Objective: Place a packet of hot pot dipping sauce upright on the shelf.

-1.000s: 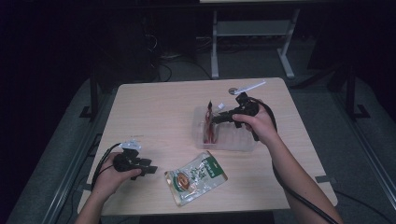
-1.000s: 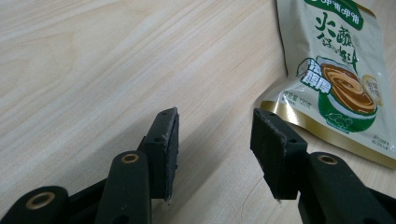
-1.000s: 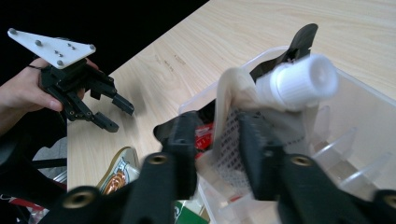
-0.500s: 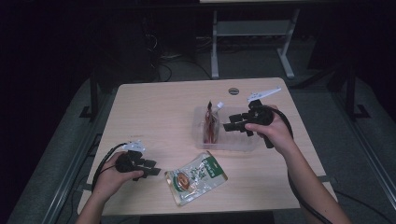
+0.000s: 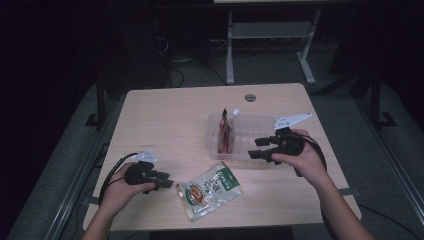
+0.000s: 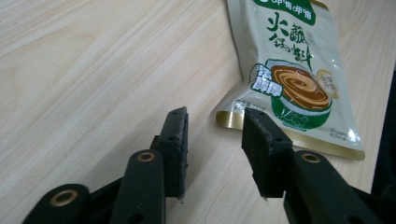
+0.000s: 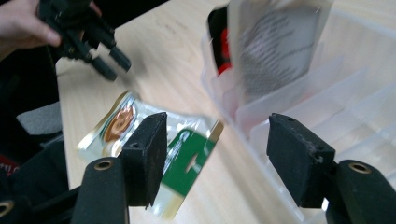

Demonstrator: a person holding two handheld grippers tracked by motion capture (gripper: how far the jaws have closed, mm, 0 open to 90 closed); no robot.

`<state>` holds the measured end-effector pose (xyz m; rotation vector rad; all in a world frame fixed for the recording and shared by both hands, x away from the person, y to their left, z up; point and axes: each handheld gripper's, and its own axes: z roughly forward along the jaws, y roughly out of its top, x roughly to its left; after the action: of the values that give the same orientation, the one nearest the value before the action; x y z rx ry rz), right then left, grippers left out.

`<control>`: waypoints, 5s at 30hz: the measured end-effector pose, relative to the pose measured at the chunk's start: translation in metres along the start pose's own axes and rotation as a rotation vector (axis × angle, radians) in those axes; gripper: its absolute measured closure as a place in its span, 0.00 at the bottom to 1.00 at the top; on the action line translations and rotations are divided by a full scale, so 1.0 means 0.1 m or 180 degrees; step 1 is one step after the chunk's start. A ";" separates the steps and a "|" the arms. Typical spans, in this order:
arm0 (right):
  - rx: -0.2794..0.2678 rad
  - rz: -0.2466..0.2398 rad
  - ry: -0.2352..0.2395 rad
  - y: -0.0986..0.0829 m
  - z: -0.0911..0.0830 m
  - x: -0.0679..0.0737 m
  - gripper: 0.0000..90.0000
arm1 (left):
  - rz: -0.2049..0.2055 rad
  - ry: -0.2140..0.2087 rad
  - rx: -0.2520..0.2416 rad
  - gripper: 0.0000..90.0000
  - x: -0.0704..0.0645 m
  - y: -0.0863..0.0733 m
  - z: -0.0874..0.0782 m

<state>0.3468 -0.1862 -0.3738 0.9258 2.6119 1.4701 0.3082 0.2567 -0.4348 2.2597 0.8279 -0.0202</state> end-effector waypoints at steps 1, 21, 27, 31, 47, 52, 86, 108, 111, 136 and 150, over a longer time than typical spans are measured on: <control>0.0021 0.0005 0.0010 -0.03 -0.01 0.02 0.42 | -0.0007 -0.0013 0.0001 0.71 -0.01 0.01 0.00; 0.0284 0.0186 -0.0047 -0.67 -0.07 0.18 0.41 | 0.0090 -0.0209 0.0151 1.00 -0.38 0.18 0.11; 0.0322 0.0219 0.0022 -0.69 0.03 0.15 0.41 | 0.0291 -0.0337 0.0341 1.00 -0.56 0.25 0.28; 0.0380 0.0237 0.0043 -0.71 0.07 0.13 0.41 | 0.0295 -0.0348 0.0430 1.00 -0.59 0.23 0.35; 0.0430 0.0298 0.0081 -0.74 0.12 0.10 0.41 | 0.0167 -0.0222 0.0587 1.00 -0.50 0.20 0.47; 0.0442 0.0292 0.0084 -0.74 0.13 0.10 0.41 | 0.0136 -0.0152 0.0542 0.99 -0.45 0.25 0.47; 0.0488 0.0351 0.0185 -0.74 0.23 0.13 0.42 | 0.0104 0.0089 0.0612 0.99 -0.36 0.26 0.51; 0.0685 0.0377 0.0396 -0.67 0.69 0.14 0.43 | 0.0002 0.0106 0.0591 1.00 -0.36 0.25 0.51; 0.0732 0.0398 0.0404 -0.67 0.74 0.14 0.43 | 0.0014 0.0116 0.0582 1.00 -0.36 0.25 0.51; 0.0799 0.0436 0.0376 -0.65 0.79 0.14 0.42 | 0.0172 0.0077 0.0284 0.97 -0.38 0.56 0.45; 0.0783 0.0432 0.0391 -0.65 0.76 0.14 0.42 | 0.0500 -0.0113 0.0425 0.62 -0.32 0.63 0.78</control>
<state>0.3251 -0.1450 -0.4638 1.0862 2.9240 1.2888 0.3354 0.1561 -0.4455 2.4368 0.6450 -0.0438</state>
